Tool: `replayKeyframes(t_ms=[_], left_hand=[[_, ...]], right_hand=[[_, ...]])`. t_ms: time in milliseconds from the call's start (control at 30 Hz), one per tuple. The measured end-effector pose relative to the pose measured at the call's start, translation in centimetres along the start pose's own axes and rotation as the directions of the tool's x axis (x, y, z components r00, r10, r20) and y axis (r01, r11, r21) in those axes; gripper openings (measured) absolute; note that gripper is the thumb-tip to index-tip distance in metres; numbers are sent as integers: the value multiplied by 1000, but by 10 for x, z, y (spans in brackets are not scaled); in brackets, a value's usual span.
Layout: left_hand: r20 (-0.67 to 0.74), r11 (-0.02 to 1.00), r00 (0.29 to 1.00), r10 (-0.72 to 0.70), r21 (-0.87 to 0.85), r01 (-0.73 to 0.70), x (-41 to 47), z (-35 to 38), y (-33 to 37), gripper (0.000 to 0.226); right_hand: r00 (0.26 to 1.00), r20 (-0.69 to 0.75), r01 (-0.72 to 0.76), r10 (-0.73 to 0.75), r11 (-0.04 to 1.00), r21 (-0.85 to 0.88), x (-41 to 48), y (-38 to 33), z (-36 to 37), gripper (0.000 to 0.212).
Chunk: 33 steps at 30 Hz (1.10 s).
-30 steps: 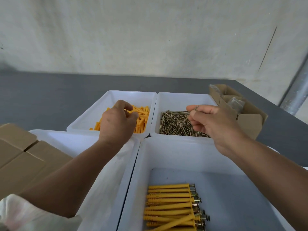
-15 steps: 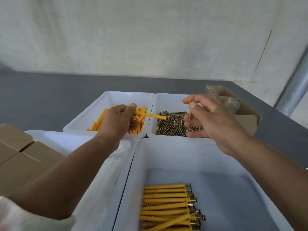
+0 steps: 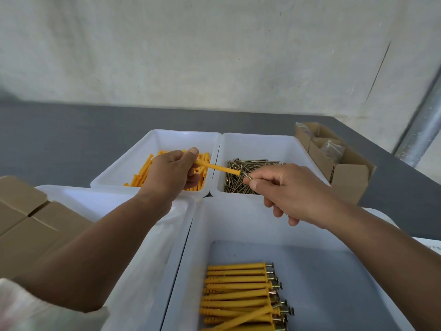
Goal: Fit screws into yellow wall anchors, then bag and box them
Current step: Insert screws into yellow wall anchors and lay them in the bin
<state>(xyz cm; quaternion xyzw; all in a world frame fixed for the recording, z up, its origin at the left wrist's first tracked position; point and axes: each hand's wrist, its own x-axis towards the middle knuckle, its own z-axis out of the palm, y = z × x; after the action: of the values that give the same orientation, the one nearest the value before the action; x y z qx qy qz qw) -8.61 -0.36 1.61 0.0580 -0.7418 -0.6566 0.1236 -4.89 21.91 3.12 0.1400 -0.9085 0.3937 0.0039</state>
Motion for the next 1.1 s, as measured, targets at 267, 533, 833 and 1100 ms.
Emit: replayKeyframes(t_ms=[267, 533, 833, 1100], left_hand=[[29, 999, 999, 29, 23, -30, 1, 2, -3, 36], [98, 998, 994, 56, 36, -59, -3, 5, -3, 36], [258, 994, 961, 99, 16, -107, -10, 8, -3, 26], [407, 986, 904, 136, 33, -163, -19, 12, 1, 19]], right_hand=[[1000, 29, 7, -5, 999, -53, 0, 3, 3, 14], [999, 47, 17, -12, 992, -126, 0, 3, 3, 12], [998, 58, 41, -36, 995, -86, -2, -1, 5, 12], [994, 111, 22, -9, 992, -124, -5, -5, 5, 17]])
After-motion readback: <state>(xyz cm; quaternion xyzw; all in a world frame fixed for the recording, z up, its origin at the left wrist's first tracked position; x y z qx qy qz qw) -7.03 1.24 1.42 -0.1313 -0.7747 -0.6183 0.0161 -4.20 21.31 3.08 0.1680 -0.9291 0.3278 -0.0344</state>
